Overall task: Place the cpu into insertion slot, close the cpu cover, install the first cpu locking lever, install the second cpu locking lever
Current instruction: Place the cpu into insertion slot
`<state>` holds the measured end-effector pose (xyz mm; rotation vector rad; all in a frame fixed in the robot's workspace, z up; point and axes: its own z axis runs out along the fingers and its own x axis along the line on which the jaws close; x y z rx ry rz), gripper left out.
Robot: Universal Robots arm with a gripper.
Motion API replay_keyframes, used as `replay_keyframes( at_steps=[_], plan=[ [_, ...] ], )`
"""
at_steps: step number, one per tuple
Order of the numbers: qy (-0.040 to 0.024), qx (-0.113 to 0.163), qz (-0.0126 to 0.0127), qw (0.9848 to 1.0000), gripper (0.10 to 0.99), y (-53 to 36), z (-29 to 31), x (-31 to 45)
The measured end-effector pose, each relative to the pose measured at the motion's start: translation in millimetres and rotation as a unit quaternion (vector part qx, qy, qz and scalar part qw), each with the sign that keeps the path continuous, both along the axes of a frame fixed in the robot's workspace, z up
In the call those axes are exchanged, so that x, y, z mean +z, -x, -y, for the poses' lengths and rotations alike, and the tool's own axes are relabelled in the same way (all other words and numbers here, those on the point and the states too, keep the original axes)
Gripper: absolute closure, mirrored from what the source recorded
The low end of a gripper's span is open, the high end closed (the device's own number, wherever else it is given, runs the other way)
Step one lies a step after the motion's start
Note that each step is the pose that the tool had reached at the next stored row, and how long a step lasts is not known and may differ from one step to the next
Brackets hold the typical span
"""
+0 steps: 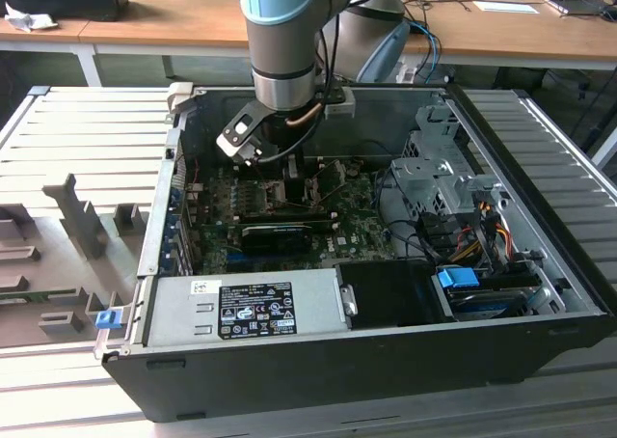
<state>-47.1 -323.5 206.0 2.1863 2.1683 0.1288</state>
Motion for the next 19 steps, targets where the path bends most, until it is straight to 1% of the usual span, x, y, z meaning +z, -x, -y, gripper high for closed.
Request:
replay_keyframes(
  at_steps=[3,6,10,19],
  plan=[
    [0.0000,0.000,0.0000,1.0000,0.557,0.3,-0.6,-0.9],
    [0.0000,0.000,0.0000,1.0000,0.557,0.3,-3.7,-2.8],
    [0.0001,0.000,-0.0001,1.0000,0.557,0.4,-3.7,-4.7],
    [0.0000,0.000,0.0000,1.0000,0.545,0.5,-3.8,-4.9]
  ],
)
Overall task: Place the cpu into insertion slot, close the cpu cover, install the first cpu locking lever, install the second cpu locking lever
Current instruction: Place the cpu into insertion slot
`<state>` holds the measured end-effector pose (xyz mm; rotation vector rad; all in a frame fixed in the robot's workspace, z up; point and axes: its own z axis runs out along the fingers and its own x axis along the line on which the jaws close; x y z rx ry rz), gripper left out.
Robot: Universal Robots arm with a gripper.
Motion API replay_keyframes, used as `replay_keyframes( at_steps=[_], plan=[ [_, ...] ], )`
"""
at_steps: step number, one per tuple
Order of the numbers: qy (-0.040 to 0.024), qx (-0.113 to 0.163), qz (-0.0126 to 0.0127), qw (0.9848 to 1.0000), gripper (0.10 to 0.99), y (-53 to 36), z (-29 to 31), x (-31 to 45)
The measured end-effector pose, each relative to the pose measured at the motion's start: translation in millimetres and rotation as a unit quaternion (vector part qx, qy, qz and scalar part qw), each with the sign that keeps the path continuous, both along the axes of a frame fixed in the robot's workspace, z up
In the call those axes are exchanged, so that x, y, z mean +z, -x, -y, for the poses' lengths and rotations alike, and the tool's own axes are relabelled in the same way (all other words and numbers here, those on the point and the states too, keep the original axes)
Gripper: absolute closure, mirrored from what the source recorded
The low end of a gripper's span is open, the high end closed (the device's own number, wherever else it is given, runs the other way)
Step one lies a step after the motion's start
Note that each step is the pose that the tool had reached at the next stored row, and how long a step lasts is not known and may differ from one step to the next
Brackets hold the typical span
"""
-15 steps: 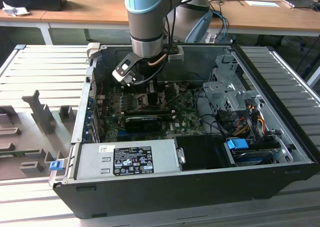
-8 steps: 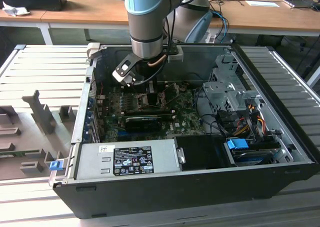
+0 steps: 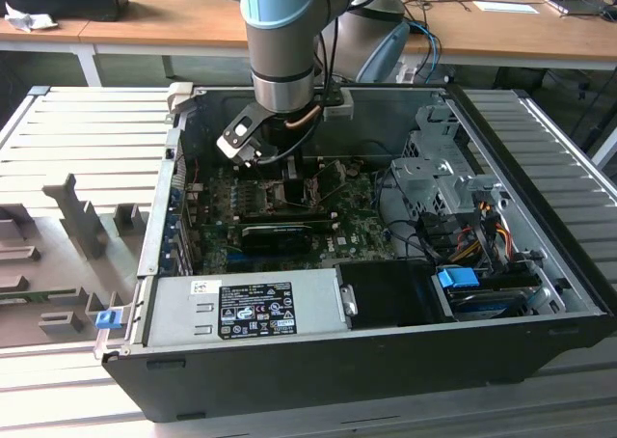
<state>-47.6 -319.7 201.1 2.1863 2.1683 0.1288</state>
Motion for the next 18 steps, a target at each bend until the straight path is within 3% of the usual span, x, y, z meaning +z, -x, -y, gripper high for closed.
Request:
replay_keyframes(
  at_steps=[1,8,11,14,18],
  plan=[
    [0.0000,0.000,0.0000,1.0000,0.478,0.0,0.0,0.0],
    [0.0015,0.000,0.0000,1.0000,0.494,0.0,-0.1,4.1],
    [0.0030,0.000,0.0000,1.0000,0.686,0.0,-0.1,7.3],
    [0.0055,0.000,-0.0001,1.0000,0.745,0.0,-0.1,8.9],
    [0.0067,0.000,0.0000,1.0000,0.980,0.0,-0.1,10.4]
  ],
)
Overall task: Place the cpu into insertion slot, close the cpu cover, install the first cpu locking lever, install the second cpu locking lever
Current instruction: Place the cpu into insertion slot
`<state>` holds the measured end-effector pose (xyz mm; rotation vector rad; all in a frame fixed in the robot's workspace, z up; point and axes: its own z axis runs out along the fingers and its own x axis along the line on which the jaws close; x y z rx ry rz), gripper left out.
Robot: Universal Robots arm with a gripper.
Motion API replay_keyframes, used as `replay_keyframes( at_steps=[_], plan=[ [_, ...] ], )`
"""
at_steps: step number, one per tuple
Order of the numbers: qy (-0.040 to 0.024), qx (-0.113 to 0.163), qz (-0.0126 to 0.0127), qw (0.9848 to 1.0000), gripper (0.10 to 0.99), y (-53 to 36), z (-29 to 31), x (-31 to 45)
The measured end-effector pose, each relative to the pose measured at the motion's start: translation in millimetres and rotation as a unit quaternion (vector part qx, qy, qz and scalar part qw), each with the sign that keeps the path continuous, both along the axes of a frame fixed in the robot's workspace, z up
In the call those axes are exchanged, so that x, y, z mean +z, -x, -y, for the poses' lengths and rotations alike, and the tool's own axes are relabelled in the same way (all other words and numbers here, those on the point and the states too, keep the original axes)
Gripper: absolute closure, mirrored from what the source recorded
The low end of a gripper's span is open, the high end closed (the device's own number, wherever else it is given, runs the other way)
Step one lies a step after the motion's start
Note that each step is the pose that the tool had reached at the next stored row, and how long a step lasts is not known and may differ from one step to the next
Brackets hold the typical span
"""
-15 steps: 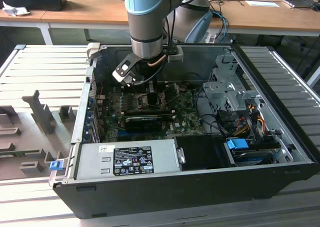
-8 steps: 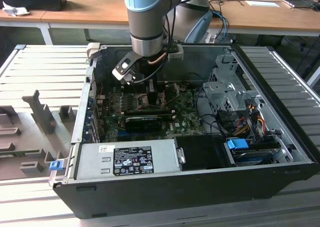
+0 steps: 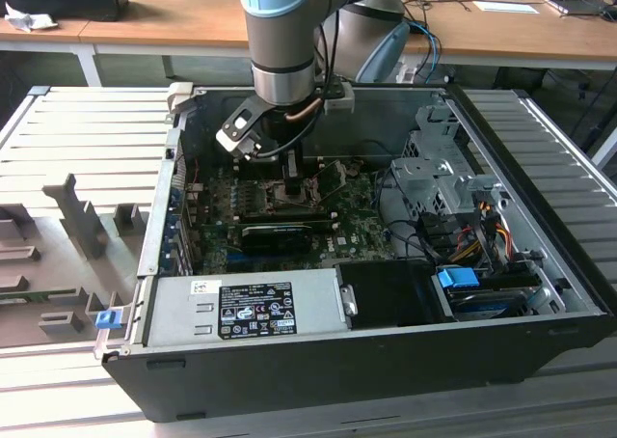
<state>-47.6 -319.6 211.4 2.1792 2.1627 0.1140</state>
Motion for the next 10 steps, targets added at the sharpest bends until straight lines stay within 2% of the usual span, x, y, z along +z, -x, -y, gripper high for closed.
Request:
replay_keyframes(
  at_steps=[10],
  plan=[
    [0.0002,0.000,-0.0002,1.0000,0.980,0.0,0.0,1.1]
  ],
)
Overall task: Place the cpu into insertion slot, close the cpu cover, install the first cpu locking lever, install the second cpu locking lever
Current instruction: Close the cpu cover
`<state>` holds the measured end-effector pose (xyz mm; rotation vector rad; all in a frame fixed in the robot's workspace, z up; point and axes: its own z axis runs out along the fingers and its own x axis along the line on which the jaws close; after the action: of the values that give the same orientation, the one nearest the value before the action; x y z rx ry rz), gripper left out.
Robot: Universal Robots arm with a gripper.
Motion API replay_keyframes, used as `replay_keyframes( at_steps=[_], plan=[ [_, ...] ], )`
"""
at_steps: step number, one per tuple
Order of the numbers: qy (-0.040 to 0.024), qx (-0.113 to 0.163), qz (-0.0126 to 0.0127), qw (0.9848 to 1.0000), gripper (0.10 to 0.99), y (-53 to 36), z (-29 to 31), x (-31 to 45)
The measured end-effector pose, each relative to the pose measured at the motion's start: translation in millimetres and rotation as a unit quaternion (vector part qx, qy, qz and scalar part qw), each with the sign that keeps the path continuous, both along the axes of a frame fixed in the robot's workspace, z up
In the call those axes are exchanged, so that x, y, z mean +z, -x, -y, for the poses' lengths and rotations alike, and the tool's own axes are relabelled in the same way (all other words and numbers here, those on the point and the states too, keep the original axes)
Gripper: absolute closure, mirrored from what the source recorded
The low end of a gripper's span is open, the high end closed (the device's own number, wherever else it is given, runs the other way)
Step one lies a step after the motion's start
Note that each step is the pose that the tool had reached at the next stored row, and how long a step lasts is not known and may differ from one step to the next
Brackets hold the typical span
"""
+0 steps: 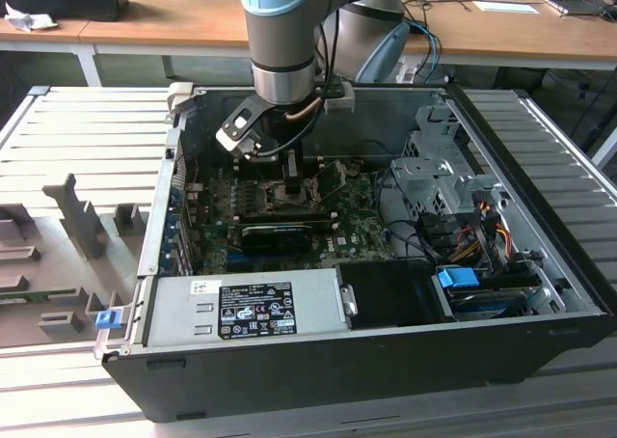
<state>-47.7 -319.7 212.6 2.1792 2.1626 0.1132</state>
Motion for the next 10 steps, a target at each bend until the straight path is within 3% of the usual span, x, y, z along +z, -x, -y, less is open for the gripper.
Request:
replay_keyframes(
  at_steps=[10],
  plan=[
    [-0.0001,0.000,0.0001,1.0000,0.980,0.0,0.0,1.5]
  ],
)
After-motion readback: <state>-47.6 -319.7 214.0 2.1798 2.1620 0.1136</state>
